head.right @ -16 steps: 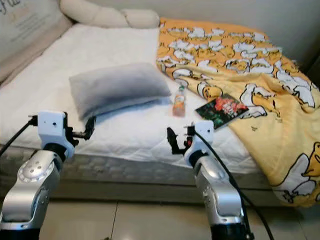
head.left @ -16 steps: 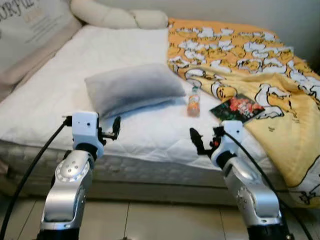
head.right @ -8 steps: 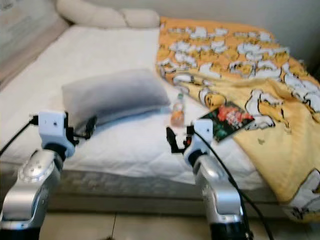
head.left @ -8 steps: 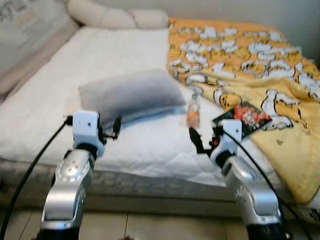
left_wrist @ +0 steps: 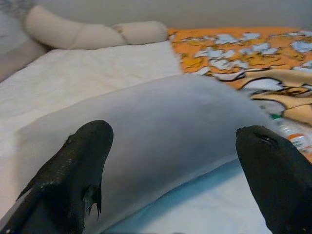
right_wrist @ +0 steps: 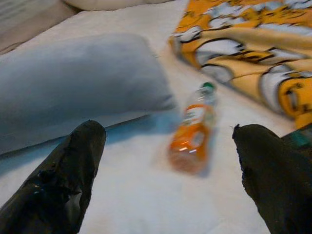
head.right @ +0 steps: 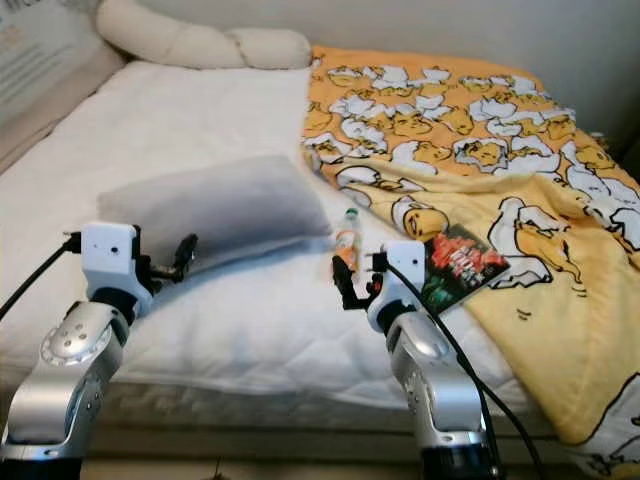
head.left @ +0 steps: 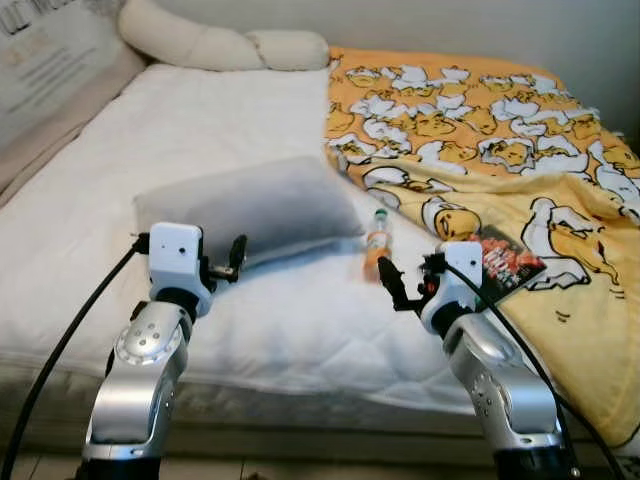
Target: Clean up the room
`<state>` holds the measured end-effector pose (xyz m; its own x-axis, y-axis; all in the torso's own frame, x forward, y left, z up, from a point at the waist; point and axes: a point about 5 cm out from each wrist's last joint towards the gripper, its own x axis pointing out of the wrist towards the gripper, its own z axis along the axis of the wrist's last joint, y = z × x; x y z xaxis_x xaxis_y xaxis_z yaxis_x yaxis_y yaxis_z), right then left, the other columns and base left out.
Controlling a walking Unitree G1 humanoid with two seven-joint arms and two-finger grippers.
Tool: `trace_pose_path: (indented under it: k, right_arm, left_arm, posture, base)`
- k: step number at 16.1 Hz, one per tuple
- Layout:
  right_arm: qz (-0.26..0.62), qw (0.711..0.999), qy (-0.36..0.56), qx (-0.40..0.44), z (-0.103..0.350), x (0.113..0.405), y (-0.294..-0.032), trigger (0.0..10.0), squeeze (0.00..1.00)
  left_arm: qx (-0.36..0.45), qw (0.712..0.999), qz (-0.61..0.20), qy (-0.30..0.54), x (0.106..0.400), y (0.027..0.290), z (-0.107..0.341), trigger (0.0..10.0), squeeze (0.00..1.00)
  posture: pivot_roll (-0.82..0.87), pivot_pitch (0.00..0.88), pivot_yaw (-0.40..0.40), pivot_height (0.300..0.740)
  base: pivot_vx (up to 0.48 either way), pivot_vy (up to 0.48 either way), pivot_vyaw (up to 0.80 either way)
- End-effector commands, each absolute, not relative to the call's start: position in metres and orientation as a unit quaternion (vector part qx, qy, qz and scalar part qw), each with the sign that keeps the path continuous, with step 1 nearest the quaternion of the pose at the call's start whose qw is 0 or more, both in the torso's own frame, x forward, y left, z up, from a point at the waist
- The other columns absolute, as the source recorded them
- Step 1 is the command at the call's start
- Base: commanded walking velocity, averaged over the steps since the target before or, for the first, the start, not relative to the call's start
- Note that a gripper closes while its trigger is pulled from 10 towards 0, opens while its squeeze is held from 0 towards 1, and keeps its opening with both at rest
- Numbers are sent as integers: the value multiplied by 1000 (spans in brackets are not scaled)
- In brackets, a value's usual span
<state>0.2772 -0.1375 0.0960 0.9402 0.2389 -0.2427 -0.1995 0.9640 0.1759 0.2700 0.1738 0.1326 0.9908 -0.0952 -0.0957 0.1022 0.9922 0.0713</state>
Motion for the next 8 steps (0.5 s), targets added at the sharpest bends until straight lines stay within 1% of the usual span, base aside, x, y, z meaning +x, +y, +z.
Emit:
trace_pose_path:
  k: [1, 8]
  right_arm:
    - [96, 984, 129, 71, 98, 279, -148, 10000, 0]
    - [98, 984, 132, 71, 98, 280, -146, 10000, 0]
  left_arm:
    - [36, 996, -67, 41, 270, 165, 135, 10000, 408]
    - [39, 996, -69, 41, 270, 165, 137, 10000, 408]
  posture:
    - [87, 0, -23, 740]
    - [87, 0, -15, 740]
  base:
    - [386, 0, 0]
    - [381, 0, 0]
